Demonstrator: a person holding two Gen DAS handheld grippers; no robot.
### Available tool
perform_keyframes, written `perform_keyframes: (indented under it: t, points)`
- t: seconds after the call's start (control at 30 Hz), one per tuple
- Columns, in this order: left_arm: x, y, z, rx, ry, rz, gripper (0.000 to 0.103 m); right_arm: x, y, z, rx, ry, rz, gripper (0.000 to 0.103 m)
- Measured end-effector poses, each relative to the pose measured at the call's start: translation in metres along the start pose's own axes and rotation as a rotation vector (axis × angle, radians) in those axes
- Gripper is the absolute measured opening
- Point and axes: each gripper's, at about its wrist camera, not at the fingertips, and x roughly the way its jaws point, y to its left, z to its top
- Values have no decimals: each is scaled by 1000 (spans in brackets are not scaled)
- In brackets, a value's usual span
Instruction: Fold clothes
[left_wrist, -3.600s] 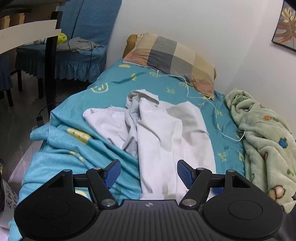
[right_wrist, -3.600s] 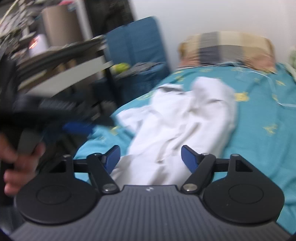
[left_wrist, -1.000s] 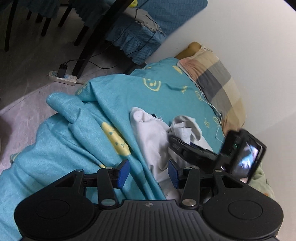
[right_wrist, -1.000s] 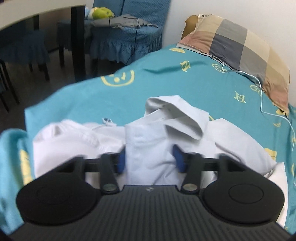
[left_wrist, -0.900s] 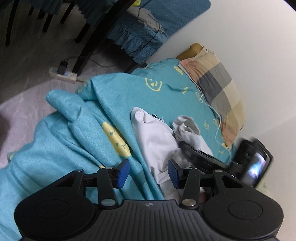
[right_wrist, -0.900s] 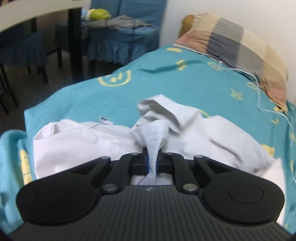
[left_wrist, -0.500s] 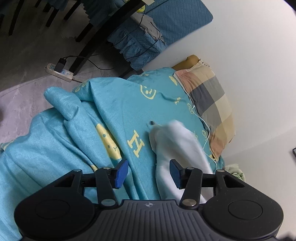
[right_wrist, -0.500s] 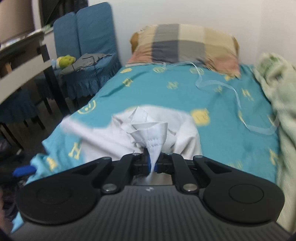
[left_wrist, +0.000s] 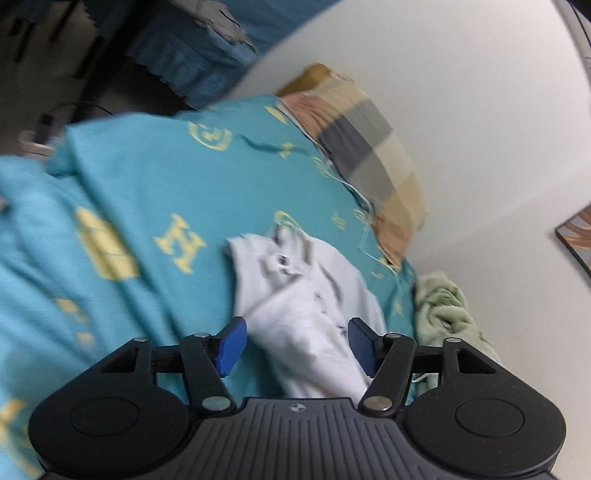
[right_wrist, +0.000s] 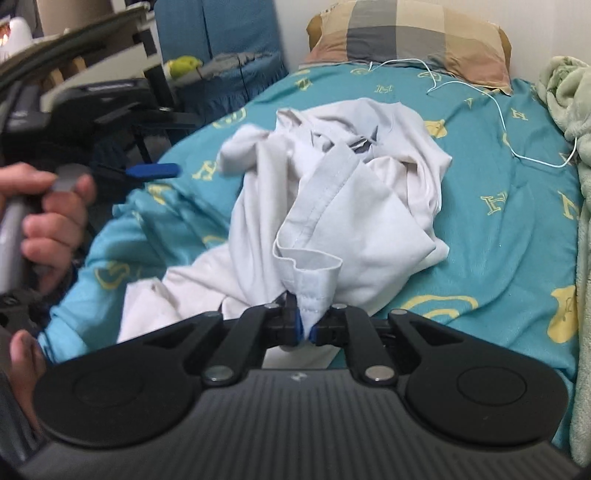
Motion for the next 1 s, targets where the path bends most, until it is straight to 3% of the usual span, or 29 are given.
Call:
perform_keyframes:
  t: [0.13,0.27,0.33,0.37,0.47,0.5,0.63,0.77,0.9,0.93,1.0]
  points:
    - [38,5,-5,-83,73,-13,67,1,-15,1,77,-26,55,11]
    - [61,25,-8,-190,103,11,63,2,-21,3,108,-48,94,26]
    - [67,38,-9,-258,105,2,59,2,-22,5,109,-64,103,27]
    - [69,42,-10,-279,103,-3,51,1,-22,6,108,-70,101,27]
    - [70,45,-12,-299,110,-21,13,-1,-24,7,121,-85,93,27]
    - [68,45,-12,-298,104,-30,11,-2,-25,8,126,-93,90,27]
    - [36,32,-12,-262,2,-58,5,-15,-32,10,142,-161,50,28]
    - [-28,12,-27,-247,-72,-42,4,-33,-42,15,154,-251,4,29]
    - [-72,6,-57,-243,-30,79,4,-41,-47,19,143,-287,-3,29]
    - [-78,11,-63,-250,-20,108,4,-40,-46,21,136,-274,-1,32]
    - [-89,21,-73,-264,-2,165,4,-37,-39,29,79,-247,-16,56]
